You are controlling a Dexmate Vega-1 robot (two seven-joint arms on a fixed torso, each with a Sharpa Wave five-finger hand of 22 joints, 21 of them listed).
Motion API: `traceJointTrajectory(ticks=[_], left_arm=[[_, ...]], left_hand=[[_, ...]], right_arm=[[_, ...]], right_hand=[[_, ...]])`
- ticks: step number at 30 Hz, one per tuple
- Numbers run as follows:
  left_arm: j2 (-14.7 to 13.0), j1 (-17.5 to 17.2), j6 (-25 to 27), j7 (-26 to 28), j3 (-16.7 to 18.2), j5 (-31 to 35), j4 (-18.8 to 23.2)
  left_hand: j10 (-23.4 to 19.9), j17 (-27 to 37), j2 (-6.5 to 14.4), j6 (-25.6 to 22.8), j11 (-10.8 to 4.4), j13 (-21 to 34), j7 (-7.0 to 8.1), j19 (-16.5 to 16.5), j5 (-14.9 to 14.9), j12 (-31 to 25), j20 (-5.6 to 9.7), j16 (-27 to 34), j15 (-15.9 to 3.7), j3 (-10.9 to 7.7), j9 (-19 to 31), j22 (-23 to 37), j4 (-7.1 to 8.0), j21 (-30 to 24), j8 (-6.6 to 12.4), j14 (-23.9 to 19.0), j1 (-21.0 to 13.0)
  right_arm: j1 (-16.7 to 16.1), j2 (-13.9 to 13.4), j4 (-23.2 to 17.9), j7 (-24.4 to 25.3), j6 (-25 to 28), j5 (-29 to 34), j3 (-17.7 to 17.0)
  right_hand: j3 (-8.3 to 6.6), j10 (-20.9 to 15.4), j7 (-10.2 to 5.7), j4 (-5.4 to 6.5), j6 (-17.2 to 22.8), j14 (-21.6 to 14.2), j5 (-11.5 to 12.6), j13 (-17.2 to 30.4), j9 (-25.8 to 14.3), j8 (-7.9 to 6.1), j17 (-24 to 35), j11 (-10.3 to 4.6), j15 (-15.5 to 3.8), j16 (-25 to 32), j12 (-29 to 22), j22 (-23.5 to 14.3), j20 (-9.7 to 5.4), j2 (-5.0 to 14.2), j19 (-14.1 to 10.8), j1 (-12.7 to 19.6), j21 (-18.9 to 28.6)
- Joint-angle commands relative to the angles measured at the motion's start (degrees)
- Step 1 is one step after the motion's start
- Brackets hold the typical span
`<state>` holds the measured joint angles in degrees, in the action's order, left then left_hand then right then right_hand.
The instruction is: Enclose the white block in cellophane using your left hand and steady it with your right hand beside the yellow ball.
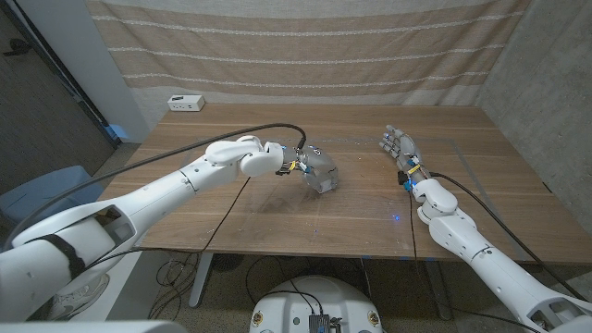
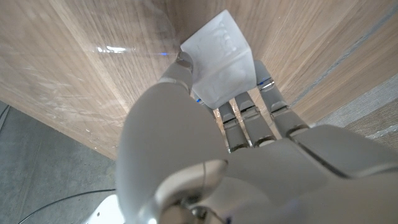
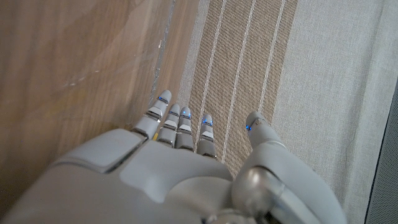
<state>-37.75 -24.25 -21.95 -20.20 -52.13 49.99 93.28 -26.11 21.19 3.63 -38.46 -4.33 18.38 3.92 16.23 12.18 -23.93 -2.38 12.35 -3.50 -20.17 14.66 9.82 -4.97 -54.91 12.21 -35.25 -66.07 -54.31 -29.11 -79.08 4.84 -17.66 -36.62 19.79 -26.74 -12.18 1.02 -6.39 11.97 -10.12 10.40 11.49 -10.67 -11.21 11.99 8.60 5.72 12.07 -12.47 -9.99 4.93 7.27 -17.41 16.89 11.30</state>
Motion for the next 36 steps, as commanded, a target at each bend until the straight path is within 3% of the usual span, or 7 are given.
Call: traceJointTrajectory(ticks=[1, 5, 9, 10, 19, 29, 36], left_arm=[[-1.0, -1.1, 6.9, -4.7, 0.6, 3.9, 5.1], [-1.6, -1.7, 8.5, -4.6, 1.4, 4.4, 6.6], [-2.2, -2.3, 9.9, -4.7, 2.2, 5.0, 8.2], [-2.3, -2.4, 10.4, -5.2, 2.4, 5.1, 8.7], [-3.4, -4.0, 12.6, -5.9, 5.6, 0.8, 11.4], [-4.2, -8.9, 15.6, 1.9, 11.7, -9.0, 11.0], [-3.9, -14.4, 24.8, 10.9, 14.5, -8.2, 13.3]], left_hand=[[3.0, -1.4, -1.3, 6.3, 0.85, -1.4, 0.77, -2.0, -0.3, 3.3, -0.70, -1.1, -2.60, 0.59, -1.2, 0.2, 0.17, 1.5, -2.05, 4.9, 3.6], [7.8, -2.8, -1.8, 13.8, 1.24, -2.5, 1.27, -4.9, -0.6, 6.8, -2.89, -1.6, -0.47, 1.67, -2.3, 0.2, -0.11, 3.5, -2.53, 10.7, 5.9], [10.0, -3.7, -2.2, 17.7, 1.37, -3.1, 1.77, -6.8, -1.0, 8.5, -3.51, -1.7, 0.52, 2.89, -2.9, 0.2, -0.22, 4.9, -2.52, 14.2, 7.5], [10.9, -3.9, -2.0, 18.7, 2.08, -3.2, 1.74, -7.4, -1.0, 9.0, -3.77, -1.6, 0.94, 3.14, -3.1, 0.2, -0.18, 5.4, -2.53, 15.1, 7.9], [12.8, -5.0, -2.3, 21.7, 1.97, -3.7, 2.10, -8.7, -1.5, 10.3, -4.18, -1.5, 2.34, 4.95, -3.5, 0.2, 0.76, 6.8, -2.21, 18.1, 11.4], [11.0, -5.7, 1.1, 22.2, 2.81, -4.1, 1.29, -7.5, -1.3, 9.9, -5.01, 0.1, 2.19, 5.36, -3.7, 0.2, 3.68, 7.5, -1.53, 16.0, 16.4], [8.9, -6.5, 5.6, 21.0, 3.52, -4.5, -0.07, -6.6, -0.3, 9.4, -5.94, 0.7, 2.63, 3.49, -3.8, 0.3, 4.83, 7.8, -1.01, 14.4, 17.8]], right_arm=[[-0.7, -0.4, -1.2, 0.3, 0.0, 0.1, -0.2], [-0.9, -0.5, -1.5, 0.3, -0.1, 0.2, -0.2], [-1.0, -0.7, -1.8, 0.3, -0.3, 0.4, -0.2], [-1.2, -0.7, -2.1, 0.5, -0.1, 0.2, -0.3], [-1.9, -1.3, -3.3, 1.4, -0.1, 1.4, -0.2], [-3.4, -4.2, -7.4, 6.5, 1.8, 8.3, 0.7], [-4.2, -7.3, -11.5, 8.9, 6.8, 12.4, 1.6]], right_hand=[[-0.30, -0.5, -0.21, -0.06, 0.5, -0.4, 0.3, 0.1, -0.1, 0.05, 0.1, 0.03, 0.44, 0.0, 0.0, -0.3, 0.00, 0.14, -0.3, -0.4, 0.4], [-0.31, -0.5, -0.25, -0.06, 0.5, -0.4, 0.3, 0.2, -0.1, 0.05, 0.1, -0.01, 0.46, 0.1, 0.0, -0.3, 0.00, 0.13, -0.3, -0.4, 0.4], [-0.30, -0.5, -0.25, -0.04, 0.5, -0.5, 0.3, 0.2, -0.1, 0.05, 0.1, 0.00, 0.48, 0.1, 0.0, -0.3, 0.05, 0.11, -0.3, -0.5, 0.5], [-0.31, -0.5, -0.24, -0.04, 0.5, -0.5, 0.3, 0.2, -0.1, 0.06, 0.1, 0.01, 0.49, 0.1, 0.1, -0.3, 0.05, 0.11, -0.3, -0.5, 0.5], [-0.38, -0.6, -0.24, -0.11, 0.5, -0.7, 0.3, 0.2, -0.1, 0.06, 0.1, 0.02, 0.57, 0.1, 0.1, -0.3, 0.26, 0.10, -0.5, -0.4, 0.5], [-1.36, -5.6, 0.37, -0.97, 6.6, -4.4, 0.4, 0.1, -0.1, -1.67, -0.1, 0.23, 0.24, 1.2, -1.4, -0.3, 0.37, 0.93, -3.1, 1.1, 1.3], [-1.52, -6.2, 0.55, -0.82, 7.7, -4.9, 0.3, 0.1, 0.0, -1.83, 0.0, 0.12, 0.13, 1.4, -1.5, -0.2, 0.29, 1.47, -3.4, 1.3, 1.3]])
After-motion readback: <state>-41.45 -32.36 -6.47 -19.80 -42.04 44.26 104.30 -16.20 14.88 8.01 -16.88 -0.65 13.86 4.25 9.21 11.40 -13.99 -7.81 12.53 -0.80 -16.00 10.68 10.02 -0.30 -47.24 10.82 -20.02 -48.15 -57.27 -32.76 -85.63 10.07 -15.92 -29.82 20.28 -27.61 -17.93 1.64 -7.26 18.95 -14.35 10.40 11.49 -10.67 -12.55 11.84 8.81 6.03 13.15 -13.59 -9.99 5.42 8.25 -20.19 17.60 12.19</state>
